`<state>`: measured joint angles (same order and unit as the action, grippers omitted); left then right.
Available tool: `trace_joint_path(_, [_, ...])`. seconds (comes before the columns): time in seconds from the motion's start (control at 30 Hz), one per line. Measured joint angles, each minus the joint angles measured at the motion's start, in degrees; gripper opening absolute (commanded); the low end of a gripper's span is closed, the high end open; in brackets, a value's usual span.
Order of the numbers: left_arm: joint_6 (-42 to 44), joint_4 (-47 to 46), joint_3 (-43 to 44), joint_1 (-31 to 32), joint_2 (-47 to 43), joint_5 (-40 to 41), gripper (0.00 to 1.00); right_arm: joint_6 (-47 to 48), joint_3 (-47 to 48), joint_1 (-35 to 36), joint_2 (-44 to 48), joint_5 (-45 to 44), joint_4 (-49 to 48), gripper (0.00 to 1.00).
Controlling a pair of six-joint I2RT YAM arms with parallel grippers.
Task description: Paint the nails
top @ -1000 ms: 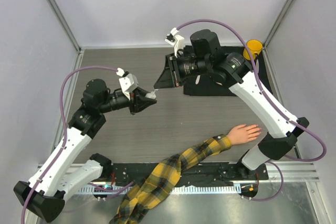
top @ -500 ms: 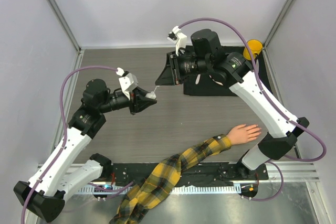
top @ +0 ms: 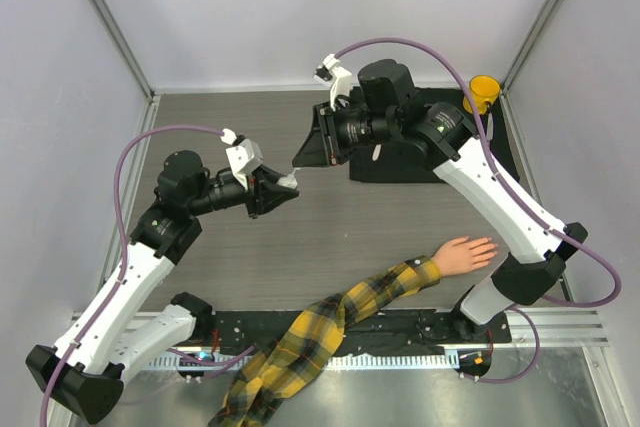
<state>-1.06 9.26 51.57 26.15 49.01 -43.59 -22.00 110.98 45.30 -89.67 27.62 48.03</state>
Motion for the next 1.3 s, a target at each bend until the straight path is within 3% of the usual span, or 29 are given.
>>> trace_joint_path(1.3, [-0.48, -0.9, -1.05, -0.02, -0.44, 0.02, 0.0, -0.44, -2.36, 1.01, -0.24, -3.54, -0.24, 0.0])
